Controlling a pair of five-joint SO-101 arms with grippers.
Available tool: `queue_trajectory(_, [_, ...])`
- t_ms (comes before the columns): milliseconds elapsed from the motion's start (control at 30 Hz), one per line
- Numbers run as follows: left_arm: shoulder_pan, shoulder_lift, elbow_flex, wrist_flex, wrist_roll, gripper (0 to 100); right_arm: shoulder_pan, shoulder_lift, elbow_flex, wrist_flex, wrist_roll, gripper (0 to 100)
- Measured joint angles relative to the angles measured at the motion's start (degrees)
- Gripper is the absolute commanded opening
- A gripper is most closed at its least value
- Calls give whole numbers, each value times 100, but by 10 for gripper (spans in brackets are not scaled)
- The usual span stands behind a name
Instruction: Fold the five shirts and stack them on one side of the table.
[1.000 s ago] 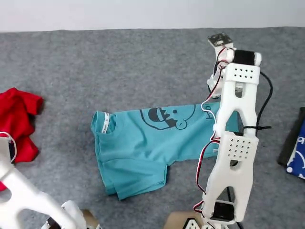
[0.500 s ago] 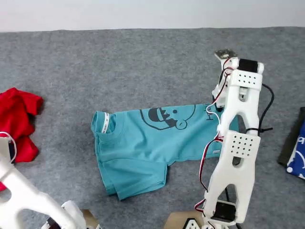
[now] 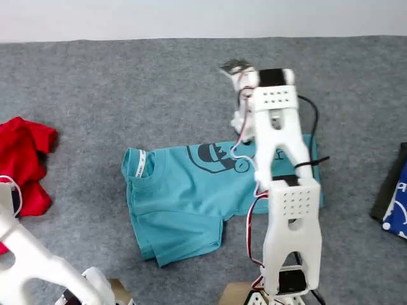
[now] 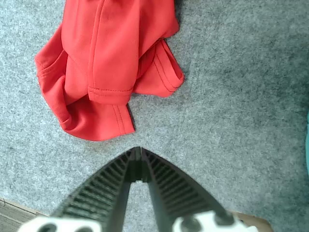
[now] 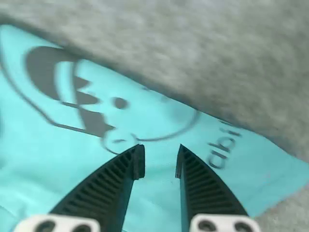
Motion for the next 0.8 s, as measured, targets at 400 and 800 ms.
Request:
queue_trajectory(400, [0, 0, 0, 0, 0, 4, -1820, -9, 18, -466, 0, 111])
queue_trajectory(800, [0, 0, 0, 0, 0, 4, -2303, 607, 18, -1134, 545, 111])
